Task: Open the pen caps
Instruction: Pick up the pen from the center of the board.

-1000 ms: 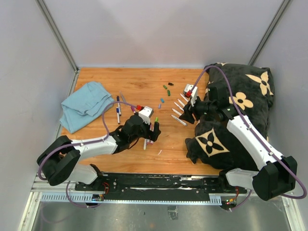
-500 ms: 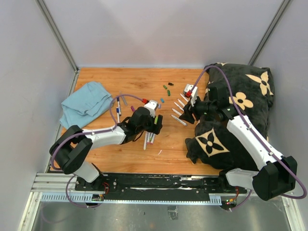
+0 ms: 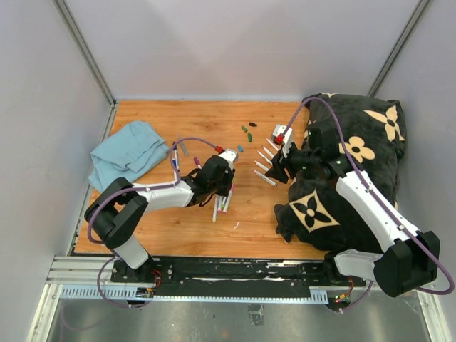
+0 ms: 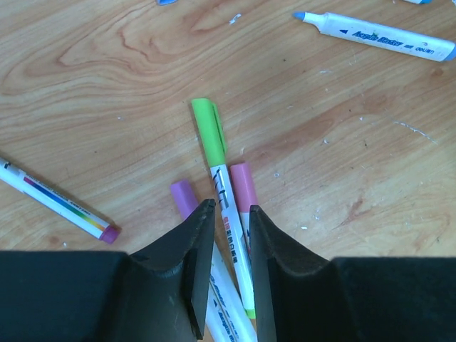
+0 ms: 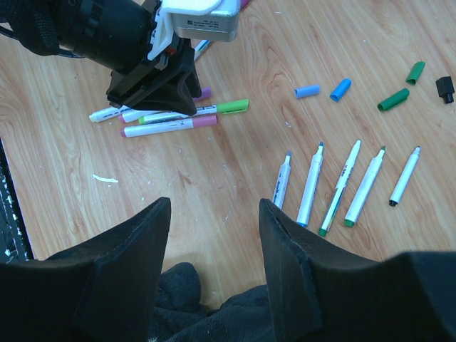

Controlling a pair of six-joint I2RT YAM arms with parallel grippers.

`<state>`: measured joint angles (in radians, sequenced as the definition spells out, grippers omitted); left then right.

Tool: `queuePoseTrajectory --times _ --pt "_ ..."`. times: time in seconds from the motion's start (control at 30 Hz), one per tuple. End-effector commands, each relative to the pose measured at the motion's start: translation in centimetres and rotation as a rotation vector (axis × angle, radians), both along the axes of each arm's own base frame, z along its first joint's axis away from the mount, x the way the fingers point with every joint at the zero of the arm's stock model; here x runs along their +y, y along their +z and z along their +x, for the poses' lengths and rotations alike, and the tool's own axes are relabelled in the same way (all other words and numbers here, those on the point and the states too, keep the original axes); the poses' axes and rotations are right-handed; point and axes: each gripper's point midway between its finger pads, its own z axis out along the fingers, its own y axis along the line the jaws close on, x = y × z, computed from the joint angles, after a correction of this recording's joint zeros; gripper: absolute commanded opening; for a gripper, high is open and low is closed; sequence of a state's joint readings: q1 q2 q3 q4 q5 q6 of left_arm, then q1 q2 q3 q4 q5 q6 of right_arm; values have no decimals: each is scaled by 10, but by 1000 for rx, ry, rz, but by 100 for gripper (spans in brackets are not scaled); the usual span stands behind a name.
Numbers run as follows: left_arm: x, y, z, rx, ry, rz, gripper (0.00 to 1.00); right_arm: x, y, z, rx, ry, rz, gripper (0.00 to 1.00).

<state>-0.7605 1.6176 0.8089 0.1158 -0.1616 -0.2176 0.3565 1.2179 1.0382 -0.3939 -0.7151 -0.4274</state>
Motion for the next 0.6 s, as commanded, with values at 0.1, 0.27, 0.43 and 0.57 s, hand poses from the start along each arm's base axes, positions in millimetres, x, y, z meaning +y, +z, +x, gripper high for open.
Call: queuePoseTrajectory --times 0.1,0.27,0.43,0.57 --pt "-4 -6 6 26 -10 24 29 -4 -2 2 -4 4 5 54" --pt "-3 -11 7 37 -2 41 30 -4 -2 2 -3 4 7 54" --pt "-2 -14 7 46 4 51 30 -4 -1 1 -5 6 10 54" --pt "-3 -16 6 53 0 53 28 -4 -1 1 -4 5 9 54"
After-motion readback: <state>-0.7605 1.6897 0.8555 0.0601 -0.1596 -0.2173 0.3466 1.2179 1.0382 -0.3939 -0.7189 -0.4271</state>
